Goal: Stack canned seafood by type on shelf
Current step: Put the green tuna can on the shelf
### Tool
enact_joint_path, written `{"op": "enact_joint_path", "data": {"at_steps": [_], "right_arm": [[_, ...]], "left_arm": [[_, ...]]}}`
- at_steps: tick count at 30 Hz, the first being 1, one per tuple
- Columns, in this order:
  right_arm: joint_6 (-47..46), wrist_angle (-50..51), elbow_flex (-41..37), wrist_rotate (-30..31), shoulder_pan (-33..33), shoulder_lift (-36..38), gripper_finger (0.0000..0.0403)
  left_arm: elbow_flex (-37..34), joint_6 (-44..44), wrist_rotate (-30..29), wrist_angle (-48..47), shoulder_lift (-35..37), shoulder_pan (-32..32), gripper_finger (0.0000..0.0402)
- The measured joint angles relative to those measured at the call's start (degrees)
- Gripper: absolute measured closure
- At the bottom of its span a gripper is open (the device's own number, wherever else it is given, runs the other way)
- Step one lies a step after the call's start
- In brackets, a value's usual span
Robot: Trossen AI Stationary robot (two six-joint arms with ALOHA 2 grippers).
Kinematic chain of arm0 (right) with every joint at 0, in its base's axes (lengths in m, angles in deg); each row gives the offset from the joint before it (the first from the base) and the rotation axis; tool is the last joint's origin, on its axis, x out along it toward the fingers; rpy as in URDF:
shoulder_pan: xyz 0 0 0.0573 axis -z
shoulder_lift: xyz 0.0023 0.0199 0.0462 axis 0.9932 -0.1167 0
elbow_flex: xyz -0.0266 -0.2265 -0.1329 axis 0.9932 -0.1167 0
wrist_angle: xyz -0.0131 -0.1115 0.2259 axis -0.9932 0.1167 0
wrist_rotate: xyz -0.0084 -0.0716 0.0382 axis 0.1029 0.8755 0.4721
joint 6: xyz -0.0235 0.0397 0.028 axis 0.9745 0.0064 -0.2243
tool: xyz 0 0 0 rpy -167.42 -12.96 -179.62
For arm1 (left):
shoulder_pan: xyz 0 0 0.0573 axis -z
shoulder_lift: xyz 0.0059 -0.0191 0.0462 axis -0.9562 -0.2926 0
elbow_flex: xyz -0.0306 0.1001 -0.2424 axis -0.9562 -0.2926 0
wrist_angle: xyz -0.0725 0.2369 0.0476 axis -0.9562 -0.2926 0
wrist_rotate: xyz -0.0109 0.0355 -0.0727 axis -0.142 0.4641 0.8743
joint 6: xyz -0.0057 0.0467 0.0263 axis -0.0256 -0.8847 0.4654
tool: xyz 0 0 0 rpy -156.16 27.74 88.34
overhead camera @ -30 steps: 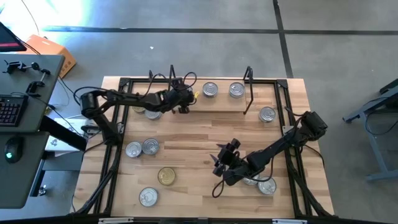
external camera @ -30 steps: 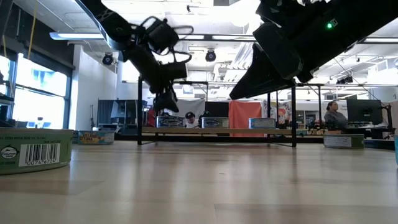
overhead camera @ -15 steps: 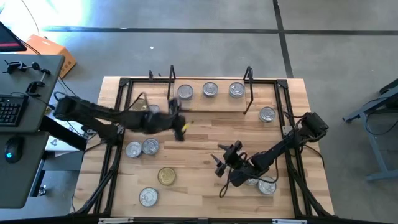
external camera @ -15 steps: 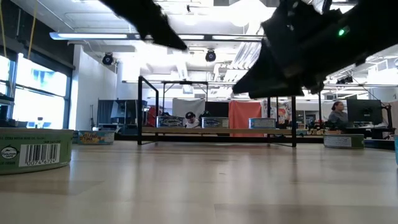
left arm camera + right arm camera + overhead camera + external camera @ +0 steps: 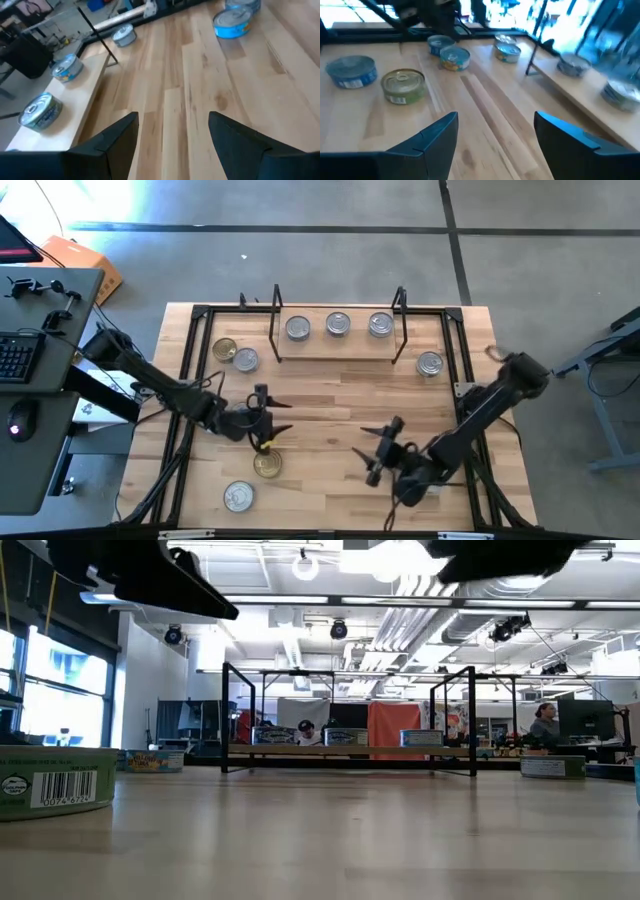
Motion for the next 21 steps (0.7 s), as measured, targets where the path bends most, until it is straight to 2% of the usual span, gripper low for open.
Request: {"op": "enact_joint_path", "data": {"at_steps": [2,6,10,13,16,21], "right_arm": [[-11.1,13.3,2.3,-3.1,0.1,3.9,0.0149],[-32.3,38.1,5.3,-15.0,2.5,9.1,0.0149],[-42.2,55.2,4.7,-26.5,6.4,10.8,0.0149],[-45.3,60.3,1.7,-33.4,10.3,10.7,0.0150],[-46.1,60.1,-3.4,-36.4,14.8,10.7,0.0163],[-44.4,61.1,-11.5,-39.7,25.2,10.7,0.0222]], "left_arm": [[-0.7,0.0,-0.4,2.8,0.0,0.4,0.0170],[-1.0,-0.7,-0.8,4.1,0.0,0.6,0.0170],[-1.0,-0.8,-1.2,4.0,0.0,0.6,0.0170],[-1.0,-0.8,-1.3,3.9,0.0,0.5,0.0170],[-1.0,-0.6,-1.4,4.0,0.0,0.5,0.0170],[-1.0,-0.5,-1.4,4.2,0.0,0.5,0.0170]]}}
